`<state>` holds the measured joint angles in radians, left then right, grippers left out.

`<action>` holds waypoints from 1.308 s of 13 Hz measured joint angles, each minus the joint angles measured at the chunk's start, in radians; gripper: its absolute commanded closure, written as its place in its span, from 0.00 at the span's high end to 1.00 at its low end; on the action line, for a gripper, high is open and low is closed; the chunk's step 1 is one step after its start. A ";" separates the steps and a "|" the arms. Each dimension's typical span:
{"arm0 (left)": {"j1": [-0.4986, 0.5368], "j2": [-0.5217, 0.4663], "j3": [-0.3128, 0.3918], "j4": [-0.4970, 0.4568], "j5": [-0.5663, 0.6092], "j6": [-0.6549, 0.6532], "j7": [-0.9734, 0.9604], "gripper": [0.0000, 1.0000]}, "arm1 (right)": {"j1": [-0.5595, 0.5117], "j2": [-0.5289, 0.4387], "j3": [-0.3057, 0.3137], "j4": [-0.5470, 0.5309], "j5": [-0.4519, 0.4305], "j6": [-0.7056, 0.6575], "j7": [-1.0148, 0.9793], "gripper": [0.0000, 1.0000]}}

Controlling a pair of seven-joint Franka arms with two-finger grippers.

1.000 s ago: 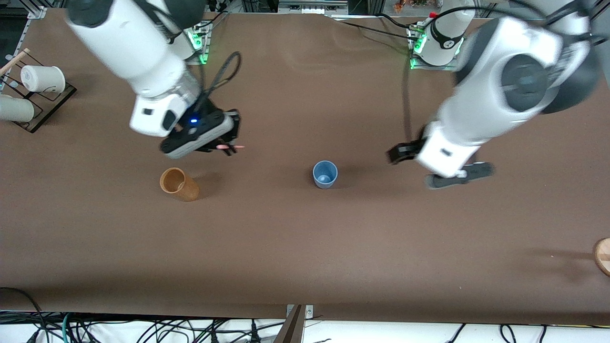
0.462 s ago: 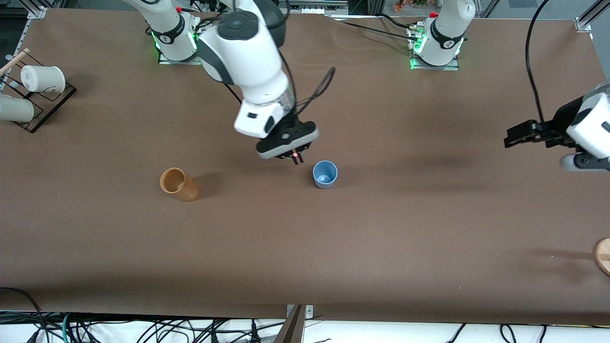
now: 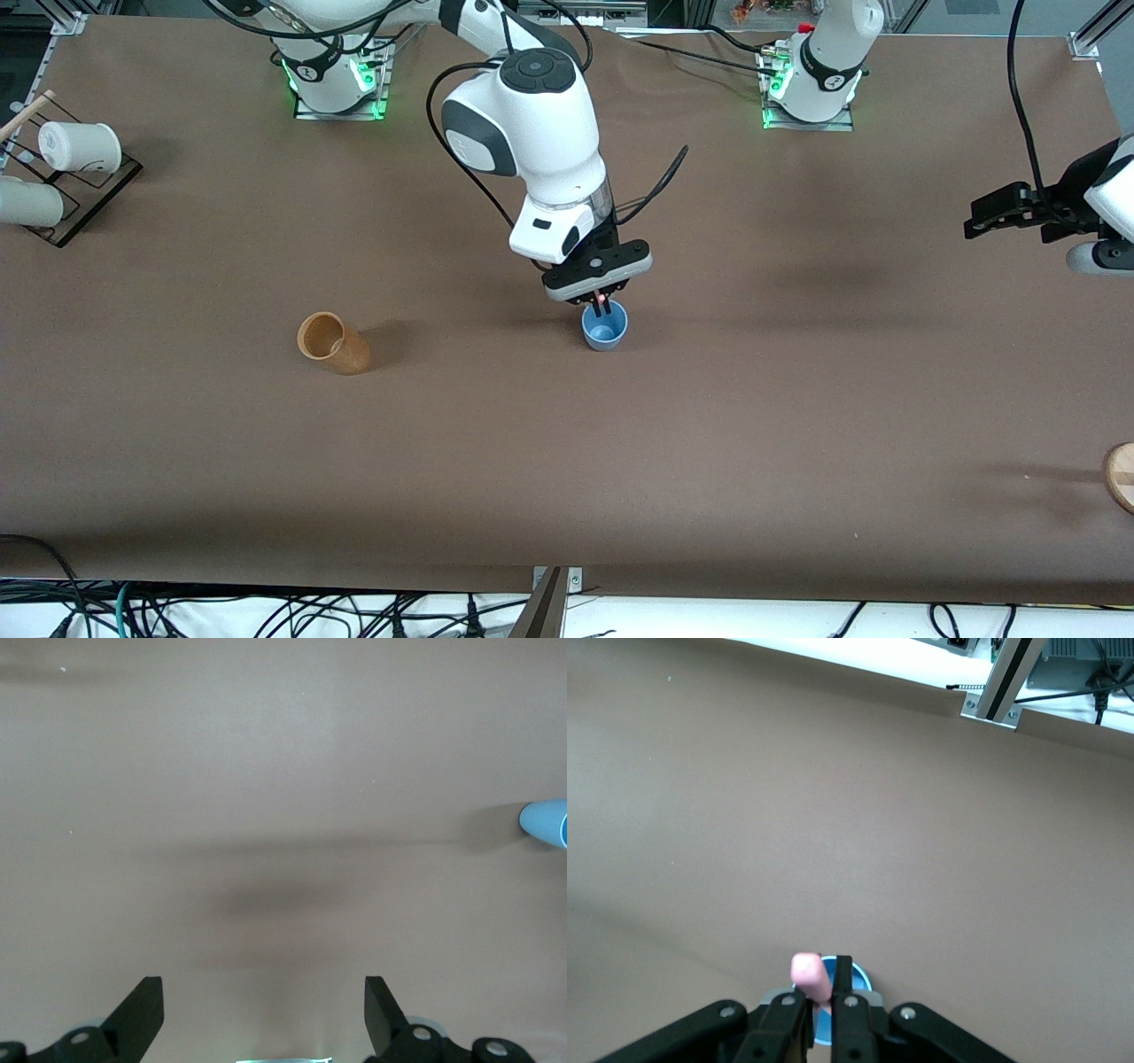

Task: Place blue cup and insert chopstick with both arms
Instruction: 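Lower the pink chopstick into the blue cup with the right gripper, then open the right gripper and withdraw it from the blue cup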

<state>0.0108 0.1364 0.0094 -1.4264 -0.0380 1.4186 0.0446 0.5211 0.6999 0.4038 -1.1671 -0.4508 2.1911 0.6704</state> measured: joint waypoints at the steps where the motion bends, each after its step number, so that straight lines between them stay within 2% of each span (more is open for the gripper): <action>1: 0.000 -0.006 -0.001 -0.011 0.000 0.008 0.007 1.00 | 0.001 0.009 0.000 0.001 -0.023 0.002 0.011 0.00; 6: 0.001 -0.012 -0.003 -0.040 0.001 0.018 0.043 1.00 | 0.025 0.080 0.000 0.003 -0.083 0.017 0.066 0.00; 7: 0.001 -0.011 -0.004 -0.042 0.001 0.018 0.043 1.00 | 0.027 0.091 0.000 0.004 -0.095 0.024 0.070 0.23; 8: 0.001 -0.011 -0.005 -0.043 0.001 0.018 0.043 1.00 | 0.028 0.098 0.000 0.004 -0.102 0.029 0.071 0.85; 9: 0.001 -0.011 -0.006 -0.043 0.001 0.019 0.043 1.00 | 0.028 0.101 -0.002 0.004 -0.103 0.033 0.071 1.00; 14: 0.003 -0.011 -0.007 -0.043 0.001 0.020 0.043 1.00 | 0.010 0.096 -0.006 0.032 -0.093 -0.015 0.072 1.00; 17: 0.004 -0.011 -0.008 -0.043 0.001 0.021 0.043 1.00 | -0.051 0.022 -0.008 0.049 0.006 -0.141 0.008 1.00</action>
<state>0.0150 0.1255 0.0013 -1.4698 -0.0374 1.4401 0.0877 0.4706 0.7216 0.3955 -1.1183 -0.4446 2.0497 0.6784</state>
